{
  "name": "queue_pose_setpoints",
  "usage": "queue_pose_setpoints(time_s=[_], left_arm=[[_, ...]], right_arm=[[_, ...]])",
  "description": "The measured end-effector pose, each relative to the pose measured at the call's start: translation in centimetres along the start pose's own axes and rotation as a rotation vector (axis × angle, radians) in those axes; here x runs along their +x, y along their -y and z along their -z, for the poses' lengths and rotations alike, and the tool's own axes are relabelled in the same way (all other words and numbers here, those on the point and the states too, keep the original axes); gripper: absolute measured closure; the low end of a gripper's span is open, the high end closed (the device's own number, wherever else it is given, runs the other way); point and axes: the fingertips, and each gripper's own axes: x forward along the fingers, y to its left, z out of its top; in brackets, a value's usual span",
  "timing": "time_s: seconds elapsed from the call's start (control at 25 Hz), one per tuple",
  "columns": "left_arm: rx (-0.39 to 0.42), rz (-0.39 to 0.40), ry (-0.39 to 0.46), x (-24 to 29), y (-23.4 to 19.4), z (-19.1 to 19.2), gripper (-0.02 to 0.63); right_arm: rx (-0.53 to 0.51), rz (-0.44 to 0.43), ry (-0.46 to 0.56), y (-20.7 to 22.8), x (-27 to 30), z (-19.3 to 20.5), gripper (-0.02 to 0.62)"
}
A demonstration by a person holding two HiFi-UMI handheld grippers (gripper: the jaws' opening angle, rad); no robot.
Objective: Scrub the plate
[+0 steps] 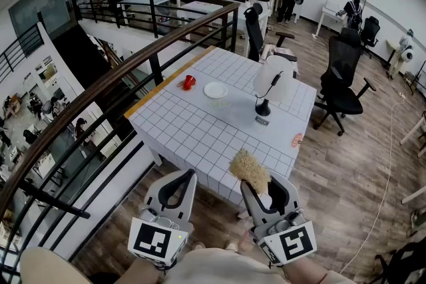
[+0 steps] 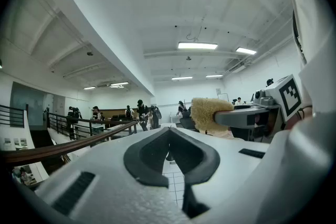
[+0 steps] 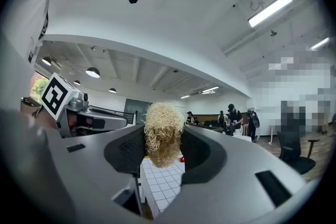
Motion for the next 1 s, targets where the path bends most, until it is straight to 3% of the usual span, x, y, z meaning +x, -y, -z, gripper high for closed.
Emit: queue_pose_setpoints(time_s=[0.24, 0.52, 0.76, 1.0], left_arm=[[-0.037, 0.014, -0.03, 0.3, 0.6, -0.1, 0.592], [-0.017, 0.013, -0.008, 0.4, -0.6, -0.4, 0.592], [-0.001, 0.005, 0.013, 1.3, 1.5, -0.6, 0.592], [-0.005, -0.006, -0.037, 1.9, 3.2, 0.0, 0.592]], right_arm=[[-0.024, -0.035, 0.009, -1.1, -0.1, -0.9, 0.423], [0.025, -0.045, -0.002, -1.0, 0.9, -0.8, 0.423], [0.025, -0.049, -0.056, 0.8, -0.9, 0.6, 0.422], [0.045, -0.06, -0.061, 2.6, -1.7, 1.2, 0.422]])
